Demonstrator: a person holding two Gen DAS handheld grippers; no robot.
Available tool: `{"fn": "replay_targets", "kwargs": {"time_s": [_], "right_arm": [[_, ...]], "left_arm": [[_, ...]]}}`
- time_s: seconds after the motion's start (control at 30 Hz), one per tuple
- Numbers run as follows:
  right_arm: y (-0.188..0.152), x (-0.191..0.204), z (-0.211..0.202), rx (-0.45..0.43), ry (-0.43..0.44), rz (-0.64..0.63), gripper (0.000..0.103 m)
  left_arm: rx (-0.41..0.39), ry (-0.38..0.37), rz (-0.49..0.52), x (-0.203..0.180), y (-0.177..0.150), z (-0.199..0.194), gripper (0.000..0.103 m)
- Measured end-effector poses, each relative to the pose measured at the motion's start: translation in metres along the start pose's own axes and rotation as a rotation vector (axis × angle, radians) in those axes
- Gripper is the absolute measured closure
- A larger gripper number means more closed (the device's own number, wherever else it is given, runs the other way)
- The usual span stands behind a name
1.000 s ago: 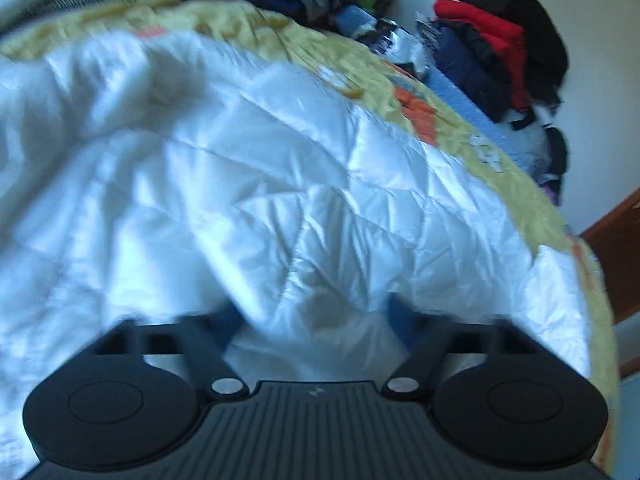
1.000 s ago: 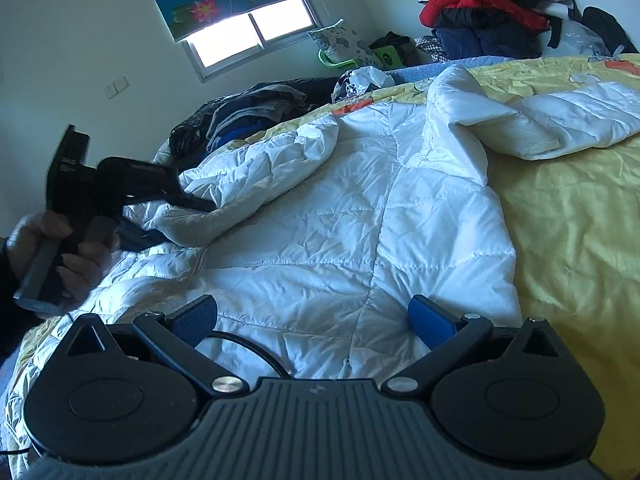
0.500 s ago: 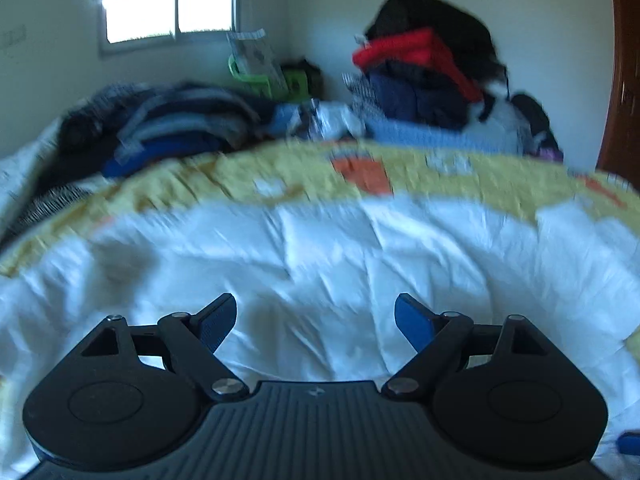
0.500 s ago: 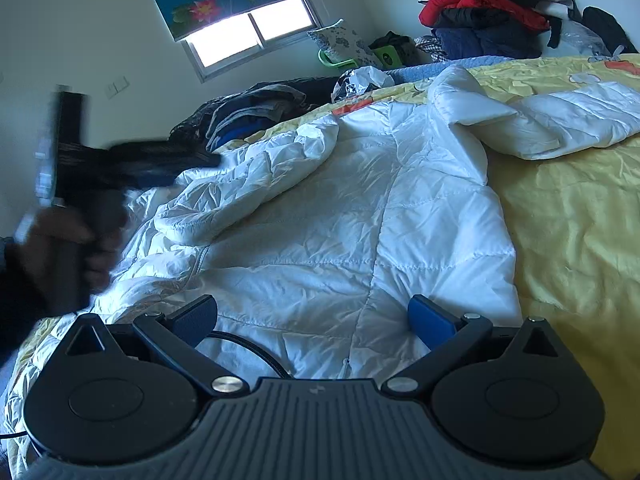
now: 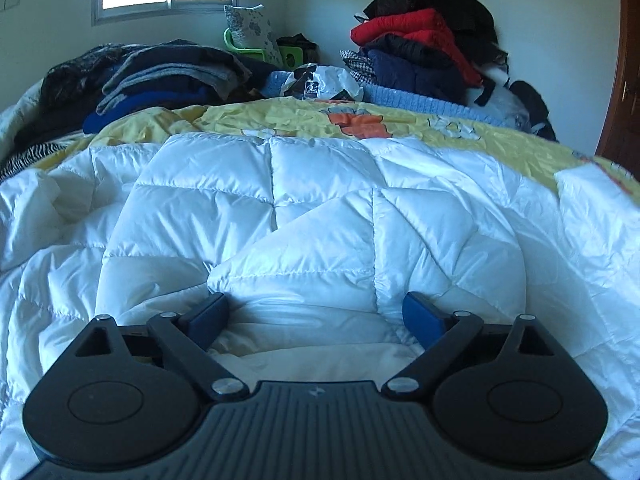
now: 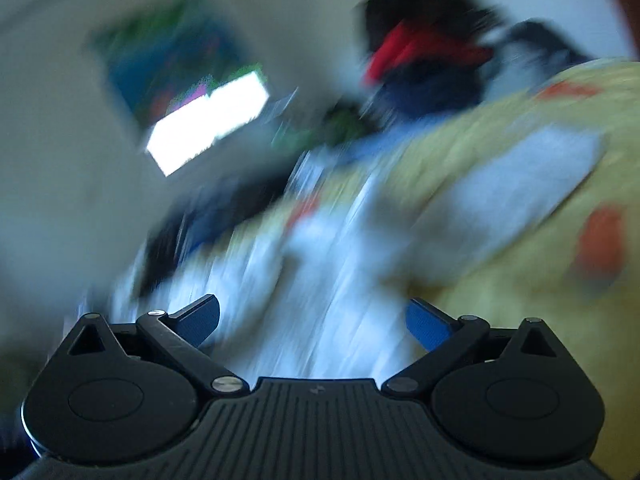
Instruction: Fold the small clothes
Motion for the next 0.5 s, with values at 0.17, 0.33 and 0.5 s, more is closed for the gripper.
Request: {"fn": "replay_targets", "kwargs": {"time_s": [0.17, 0.33, 0.5], "right_arm": [[0.073, -0.125, 0.013, -0.139, -0.259, 0.242, 0.008], [0.082, -0.206, 0.043, -0.118, -0.313, 0.474, 0.023], [0.078, -0.24, 0.06, -0.108, -0.331, 0.577, 0.027]], "left_arm": [[-0.002, -0.005, -0.002, -0.002, 0.0, 0.0, 0.007], [-0.003, -0.004, -0.003, -0.001, 0.0, 0.0, 0.007], [-0.004, -0.008, -0.009, -0.001, 0.0, 0.0, 0.007]]}}
Point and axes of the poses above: each gripper's, at about its wrist camera, not at the fingertips, and z roughly the way its jaws point, x to its left, y to its top, the point moved 10 cm from there along z, roughly the way its jaws point, and after that the axes turned 6 degrees about -z, right-handed, at the moved point
